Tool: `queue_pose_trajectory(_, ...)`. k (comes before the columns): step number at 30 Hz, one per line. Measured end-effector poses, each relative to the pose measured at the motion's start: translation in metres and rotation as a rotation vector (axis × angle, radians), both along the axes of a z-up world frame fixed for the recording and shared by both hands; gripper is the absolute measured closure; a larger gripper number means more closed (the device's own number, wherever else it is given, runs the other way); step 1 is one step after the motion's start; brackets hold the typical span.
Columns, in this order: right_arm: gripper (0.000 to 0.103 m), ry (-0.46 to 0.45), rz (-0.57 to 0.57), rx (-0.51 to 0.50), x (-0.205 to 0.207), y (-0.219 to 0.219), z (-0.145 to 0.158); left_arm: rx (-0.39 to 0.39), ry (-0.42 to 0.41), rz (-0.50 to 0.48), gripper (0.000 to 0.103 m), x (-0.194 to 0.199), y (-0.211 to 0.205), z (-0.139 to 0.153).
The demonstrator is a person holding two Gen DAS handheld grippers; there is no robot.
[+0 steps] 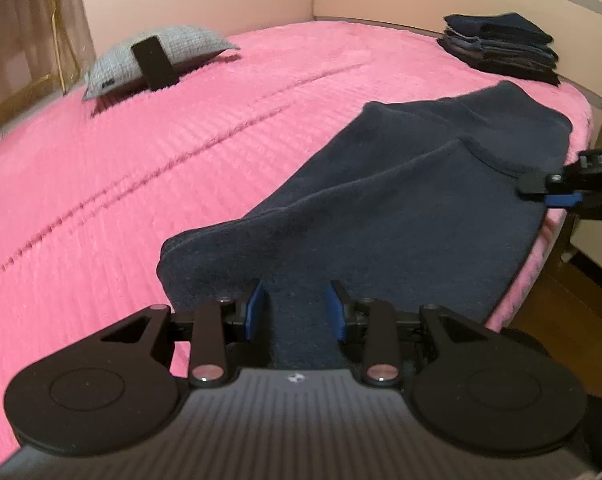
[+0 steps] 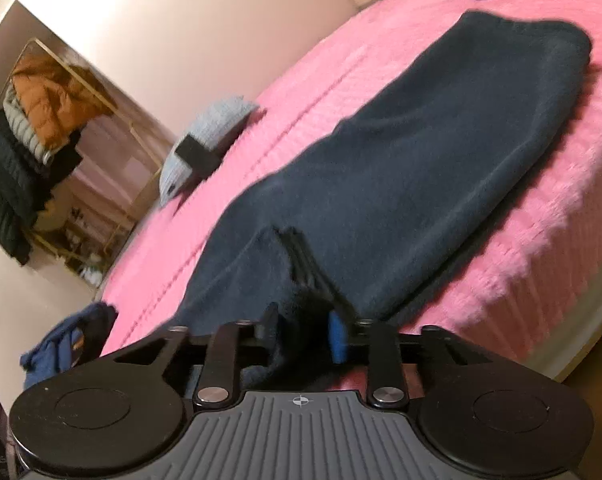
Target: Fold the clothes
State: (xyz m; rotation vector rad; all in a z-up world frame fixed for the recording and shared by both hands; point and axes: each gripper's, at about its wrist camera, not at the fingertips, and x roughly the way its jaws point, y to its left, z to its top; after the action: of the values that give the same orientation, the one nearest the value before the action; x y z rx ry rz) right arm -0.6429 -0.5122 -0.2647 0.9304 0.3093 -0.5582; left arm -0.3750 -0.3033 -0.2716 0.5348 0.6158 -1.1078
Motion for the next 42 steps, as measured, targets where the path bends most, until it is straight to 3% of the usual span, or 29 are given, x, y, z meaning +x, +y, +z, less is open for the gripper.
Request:
queue_pose_trajectory(4, 0.069, 0.009, -0.020, -0.008, 0.001, -0.009, -0.004, -0.028, -0.015, -0.008, 0.073, -0.006, -0.003, 0.011)
queue_pose_trajectory(8, 0.070, 0.062, 0.001, -0.088, 0.008, -0.007, -0.007, 0.007, -0.052, -0.008, 0.073, -0.002, -0.011, 0.004)
queue_pose_trajectory(10, 0.069, 0.078, 0.009, -0.119, 0.011, -0.005, -0.008, 0.014, -0.016, 0.001, 0.072, 0.008, -0.012, -0.005)
queue_pose_trajectory(14, 0.069, 0.089, 0.030, -0.138, 0.010, -0.002, -0.002, -0.072, 0.057, 0.035, 0.073, 0.022, 0.003, 0.011)
queue_pose_trajectory(18, 0.069, 0.097, 0.088, -0.282, 0.014, 0.015, 0.025, -0.126, 0.098, 0.091, 0.073, 0.046, 0.016, 0.018)
queue_pose_trajectory(21, 0.069, 0.091, 0.227, -0.364, 0.036, 0.035, 0.035, -0.105, 0.130, 0.106, 0.088, 0.065, 0.012, 0.007)
queue_pose_trajectory(25, 0.069, 0.183, 0.314, -0.307, 0.071, 0.034, 0.007, -0.097, 0.132, 0.090, 0.088, 0.080, 0.002, -0.005)
queue_pose_trajectory(28, 0.069, 0.178, 0.317, -0.314, 0.076, 0.033, 0.001, -0.095, 0.119, 0.074, 0.088, 0.082, -0.001, -0.007)
queue_pose_trajectory(35, 0.069, 0.251, 0.350, -0.375, 0.084, 0.048, 0.022, -0.115, 0.085, 0.067, 0.087, 0.071, 0.020, 0.005)
queue_pose_trajectory(36, 0.069, 0.245, 0.358, -0.399, 0.082, 0.054, 0.028, -0.122, 0.074, 0.070, 0.084, 0.068, 0.027, 0.009)
queue_pose_trajectory(37, 0.068, 0.239, 0.366, -0.422, 0.079, 0.059, 0.035, -0.129, 0.063, 0.074, 0.074, 0.065, 0.035, 0.013)
queue_pose_trajectory(38, 0.066, 0.234, 0.381, -0.448, 0.079, 0.066, 0.039, -0.138, 0.057, 0.074, 0.072, 0.062, 0.044, 0.017)
queue_pose_trajectory(40, 0.029, 0.225, 0.416, -0.500, 0.078, 0.080, 0.047, -0.161, 0.043, 0.067, 0.072, 0.053, 0.063, 0.025)
queue_pose_trajectory(42, 0.027, 0.211, 0.429, -0.533, 0.076, 0.088, 0.050, -0.180, 0.008, 0.040, 0.072, 0.038, 0.080, 0.033)
